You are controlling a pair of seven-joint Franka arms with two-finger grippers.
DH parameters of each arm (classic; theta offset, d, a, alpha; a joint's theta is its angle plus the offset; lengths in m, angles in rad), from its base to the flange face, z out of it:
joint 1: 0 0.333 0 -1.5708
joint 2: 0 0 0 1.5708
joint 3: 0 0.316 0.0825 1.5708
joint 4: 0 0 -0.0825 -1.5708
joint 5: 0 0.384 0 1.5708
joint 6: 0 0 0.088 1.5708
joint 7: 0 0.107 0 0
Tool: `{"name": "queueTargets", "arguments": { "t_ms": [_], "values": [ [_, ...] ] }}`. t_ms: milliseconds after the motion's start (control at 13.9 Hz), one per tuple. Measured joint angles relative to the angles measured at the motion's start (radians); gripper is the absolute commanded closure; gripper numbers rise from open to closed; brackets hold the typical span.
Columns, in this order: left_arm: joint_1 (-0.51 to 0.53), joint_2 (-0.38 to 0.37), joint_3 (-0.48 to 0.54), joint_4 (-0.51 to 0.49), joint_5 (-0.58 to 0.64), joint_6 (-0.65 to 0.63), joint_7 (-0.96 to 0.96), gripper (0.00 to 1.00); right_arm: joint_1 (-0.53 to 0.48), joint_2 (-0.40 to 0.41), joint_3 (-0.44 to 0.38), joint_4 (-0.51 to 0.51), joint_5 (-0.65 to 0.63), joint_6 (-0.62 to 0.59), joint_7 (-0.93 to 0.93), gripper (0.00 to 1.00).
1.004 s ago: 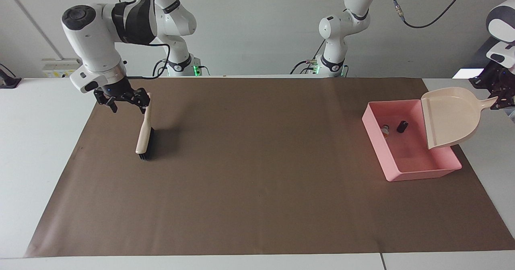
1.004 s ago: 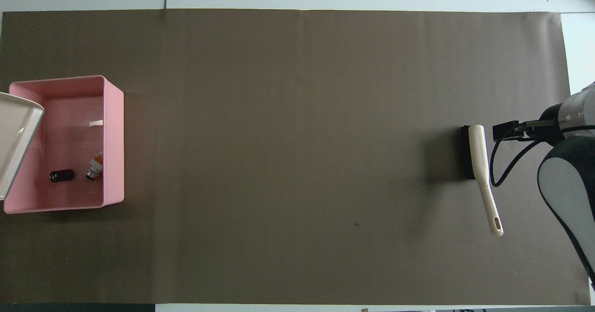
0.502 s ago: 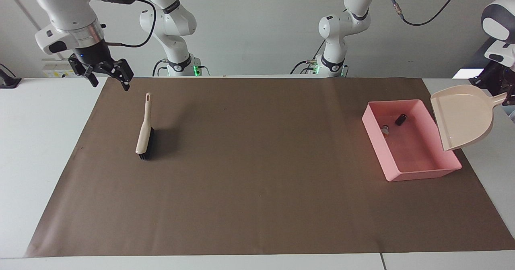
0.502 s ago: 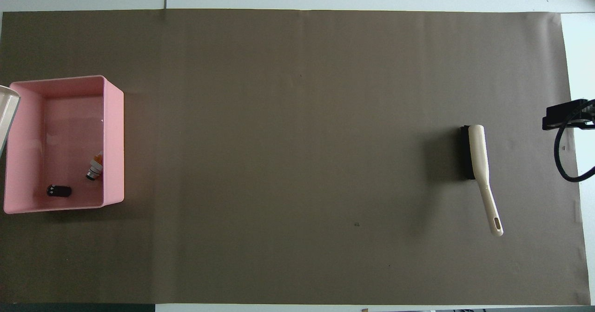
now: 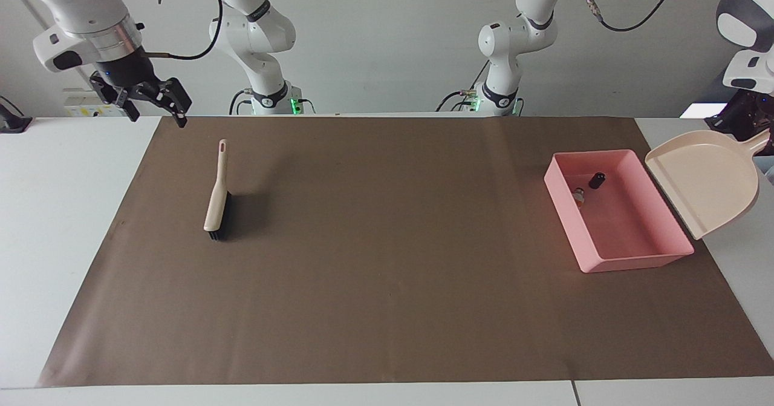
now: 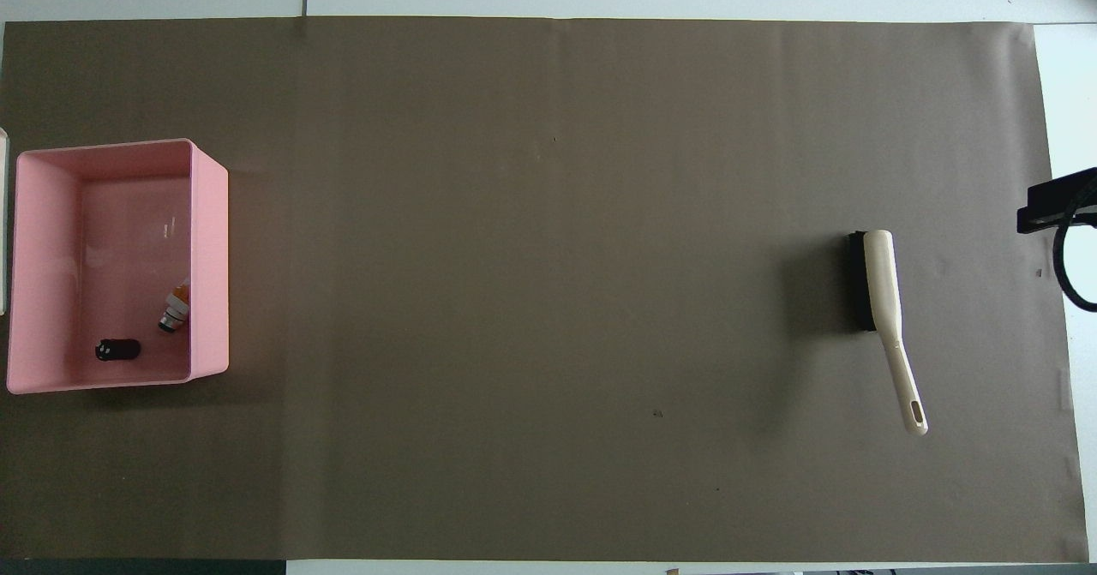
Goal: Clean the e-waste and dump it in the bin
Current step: 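Lower the dustpan back onto the table with the left gripper and release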
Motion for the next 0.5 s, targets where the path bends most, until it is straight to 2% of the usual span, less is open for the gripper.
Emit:
{"name": "queueTargets", "arguments": {
  "t_ms": [287,502],
  "values": [
    [-0.004,0.0,-0.002,0.0,-0.052,0.001,0.0,0.97,0.0,0.0,-0.006,0.0,0.0,-0.013,0.0,0.01],
    [-0.007,-0.001,-0.002,0.0,-0.191,-0.008,0.046,0.97,0.005,-0.001,-0.004,0.0,0.0,-0.016,0.0,0.01]
  ]
}}
